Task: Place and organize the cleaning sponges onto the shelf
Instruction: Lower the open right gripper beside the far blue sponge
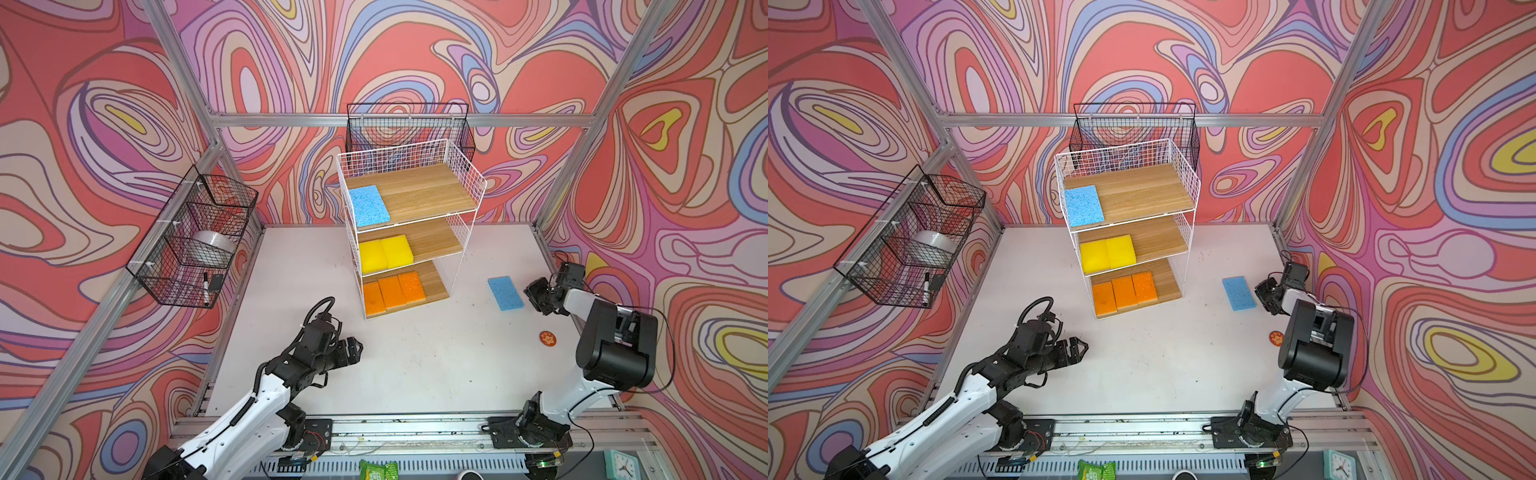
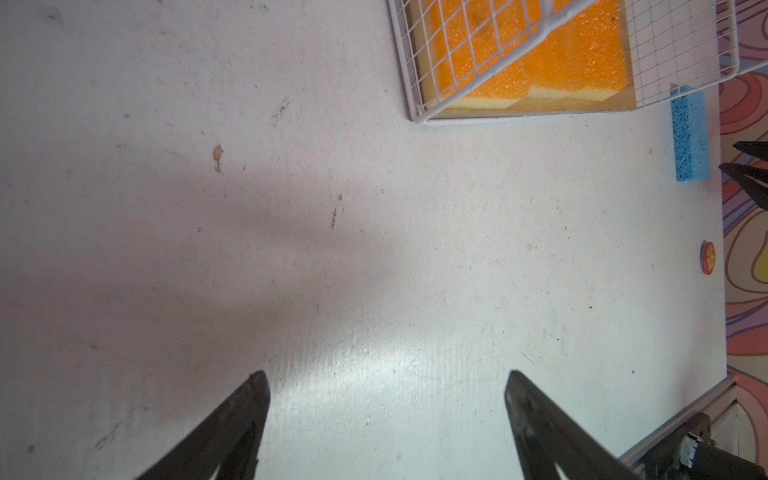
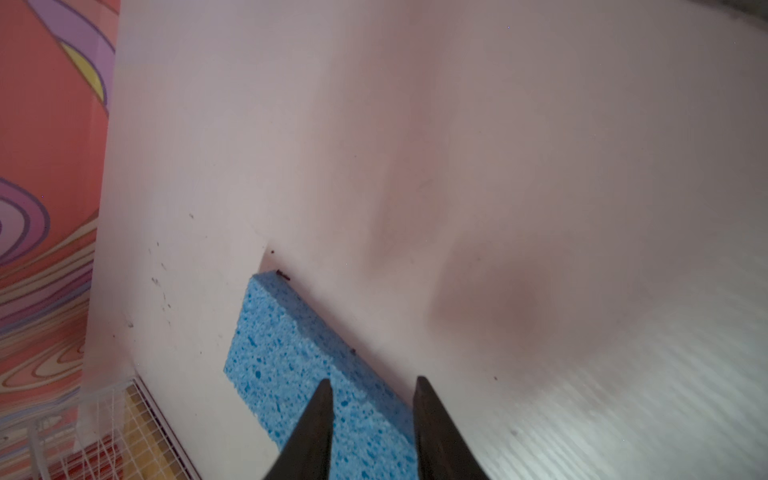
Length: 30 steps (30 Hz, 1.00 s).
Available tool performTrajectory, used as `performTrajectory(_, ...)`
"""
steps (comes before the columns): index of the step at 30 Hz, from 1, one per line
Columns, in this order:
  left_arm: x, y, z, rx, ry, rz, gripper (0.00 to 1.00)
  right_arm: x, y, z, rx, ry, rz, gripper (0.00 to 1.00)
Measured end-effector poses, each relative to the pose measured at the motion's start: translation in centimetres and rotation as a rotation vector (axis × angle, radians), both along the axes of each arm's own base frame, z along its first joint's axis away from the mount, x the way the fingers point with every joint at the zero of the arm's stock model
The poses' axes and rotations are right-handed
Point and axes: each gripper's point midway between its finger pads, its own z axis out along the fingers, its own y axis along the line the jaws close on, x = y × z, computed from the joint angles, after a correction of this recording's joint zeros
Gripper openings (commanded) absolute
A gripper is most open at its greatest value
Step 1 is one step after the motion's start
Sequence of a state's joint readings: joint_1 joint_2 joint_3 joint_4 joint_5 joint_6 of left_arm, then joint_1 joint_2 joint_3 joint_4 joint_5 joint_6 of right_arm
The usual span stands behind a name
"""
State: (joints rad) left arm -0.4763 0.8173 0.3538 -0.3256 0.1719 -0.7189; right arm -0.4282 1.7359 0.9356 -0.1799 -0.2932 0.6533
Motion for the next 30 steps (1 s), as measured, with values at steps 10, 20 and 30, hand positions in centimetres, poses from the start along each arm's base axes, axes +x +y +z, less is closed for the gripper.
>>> performTrajectory(10, 0.2, -0.1, -0.5, 0.006, 0.011, -0.001, 0.9, -0.1, -0.6, -1.9, 0.048, 0.011, -0.004, 0.06)
performTrajectory(20, 0.4, -0.2, -0.3, 0.0, 0.001, 0.0, 0.9, 0.2, 0.2, -1.9, 0.09, -0.015, 0.028, 0.02)
performTrajectory(30, 0.4, -0.2, -0.1, -0.004, -0.007, 0.0, 0.89, -1.3, 2.5, -2.0, 0.135, -0.035, 0.074, 0.03)
